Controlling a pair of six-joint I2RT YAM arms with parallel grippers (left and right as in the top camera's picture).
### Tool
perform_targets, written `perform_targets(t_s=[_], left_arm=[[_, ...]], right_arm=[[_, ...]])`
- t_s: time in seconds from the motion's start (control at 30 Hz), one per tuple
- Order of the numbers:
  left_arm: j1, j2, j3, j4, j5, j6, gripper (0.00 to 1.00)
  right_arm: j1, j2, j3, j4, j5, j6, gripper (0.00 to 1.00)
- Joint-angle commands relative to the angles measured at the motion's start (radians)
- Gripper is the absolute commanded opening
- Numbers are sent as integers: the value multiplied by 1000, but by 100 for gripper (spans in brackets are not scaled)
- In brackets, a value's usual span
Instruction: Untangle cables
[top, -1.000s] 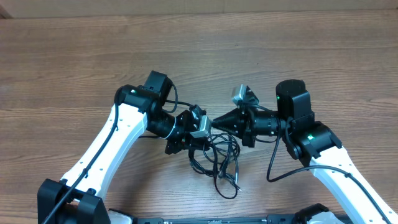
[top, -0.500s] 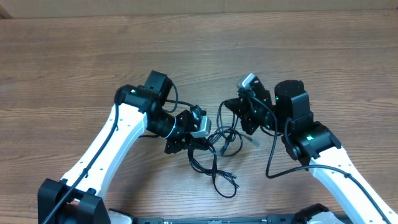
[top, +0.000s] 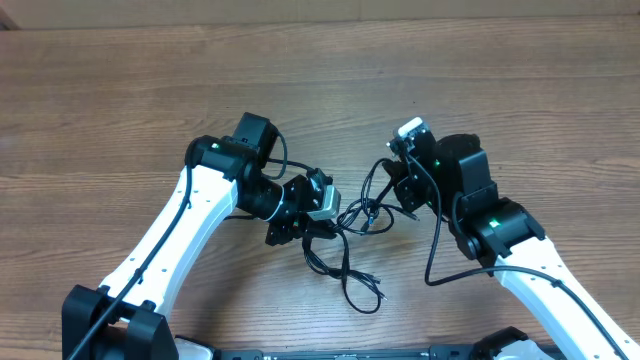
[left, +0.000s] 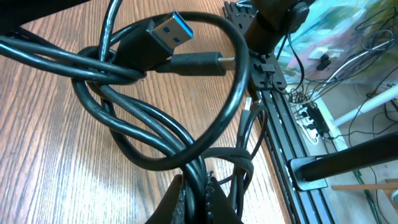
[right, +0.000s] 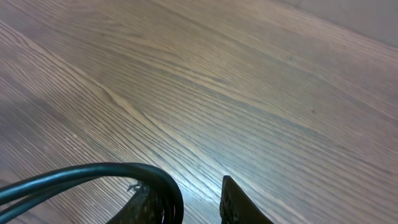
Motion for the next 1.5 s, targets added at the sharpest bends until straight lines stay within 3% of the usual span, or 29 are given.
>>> perform_targets(t_s=[0.0,0.1,0.17,0.23,0.27,0.33,0.53,0.67,0.73,0.97,1.13,1.47], left_arm=[[-10,-9,-1,-50,39,52,4],[-10,-9,-1,-50,38,52,4],[-10,-9,-1,-50,39,52,4],[-10,-9,-1,-50,39,52,4],[-10,-9,-1,-49,39,52,4],[-10,-9,-1,-48,39,52,4],[-10,-9,-1,-46,38,52,4],[-10,-9,-1,-46,38,52,4],[-10,-9,-1,-45,37,52,4],[-10,-9,-1,-31,37,52,4],[-10,-9,-1,-19,38,52,4],[-10,-9,-1,-15,38,52,4]], right_arm=[[-43,-4,26,5,321,-11,27],[-43,-4,26,4,347,-11,31],[-43,-4,26,5,363,-11,40],[-43,-4,26,5,358,-10,60],[-43,-4,26,4,352,-10,78],[-43,-4,26,0,320,-10,100],[-43,-4,26,-56,79,-10,100],[-43,-4,26,-117,-223,-10,100],[-43,-4,26,-151,-478,-11,100],[-43,-4,26,-174,-867,-11,100],[-43,-4,26,-182,-974,-11,100],[-43,-4,26,-252,-982,-11,100]])
